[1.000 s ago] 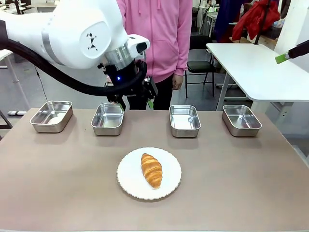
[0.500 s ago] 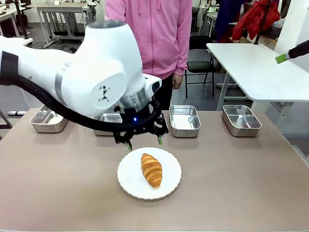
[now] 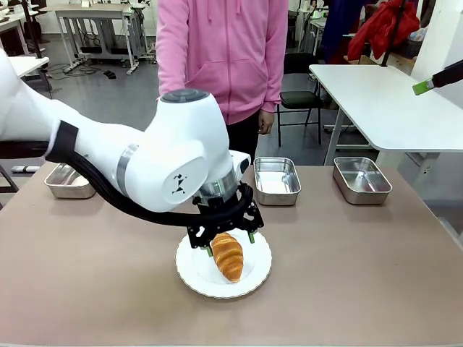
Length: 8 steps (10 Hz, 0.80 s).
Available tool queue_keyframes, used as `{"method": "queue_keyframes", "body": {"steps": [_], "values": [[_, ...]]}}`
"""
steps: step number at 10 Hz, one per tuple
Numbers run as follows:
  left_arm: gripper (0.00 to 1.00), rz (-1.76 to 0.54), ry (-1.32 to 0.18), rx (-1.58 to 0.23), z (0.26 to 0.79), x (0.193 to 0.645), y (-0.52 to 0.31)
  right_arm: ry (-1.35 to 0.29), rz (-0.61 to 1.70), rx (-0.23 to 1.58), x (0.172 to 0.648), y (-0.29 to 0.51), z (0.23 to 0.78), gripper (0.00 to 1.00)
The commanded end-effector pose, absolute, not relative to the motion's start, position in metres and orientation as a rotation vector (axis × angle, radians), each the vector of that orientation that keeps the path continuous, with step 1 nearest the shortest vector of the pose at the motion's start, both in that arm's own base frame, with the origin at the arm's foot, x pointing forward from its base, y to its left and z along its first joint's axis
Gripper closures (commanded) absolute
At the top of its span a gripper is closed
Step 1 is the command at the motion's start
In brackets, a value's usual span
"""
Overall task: Place the bread in the container.
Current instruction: Place the Butter Roll into the Airtight Container indicated by the human.
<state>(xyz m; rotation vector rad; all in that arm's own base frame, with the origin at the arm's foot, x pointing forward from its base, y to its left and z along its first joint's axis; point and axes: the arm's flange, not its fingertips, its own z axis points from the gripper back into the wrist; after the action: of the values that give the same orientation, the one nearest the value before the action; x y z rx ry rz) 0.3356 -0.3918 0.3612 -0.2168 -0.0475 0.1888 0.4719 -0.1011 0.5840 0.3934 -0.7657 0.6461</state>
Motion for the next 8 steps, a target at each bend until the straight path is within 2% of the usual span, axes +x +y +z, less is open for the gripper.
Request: {"method": "queue_keyframes", "body": {"steps": [1,8], "values": [[0.0,0.23,-0.061,-0.164,0.358,0.339,-0.409,-0.778,0.647,0.408,0.472,-0.1,0.584,0.0],[0.0,0.234,-0.082,-0.067,0.331,0.356,-0.42,-0.778,0.647,0.408,0.472,-0.1,0.584,0.0]]}}
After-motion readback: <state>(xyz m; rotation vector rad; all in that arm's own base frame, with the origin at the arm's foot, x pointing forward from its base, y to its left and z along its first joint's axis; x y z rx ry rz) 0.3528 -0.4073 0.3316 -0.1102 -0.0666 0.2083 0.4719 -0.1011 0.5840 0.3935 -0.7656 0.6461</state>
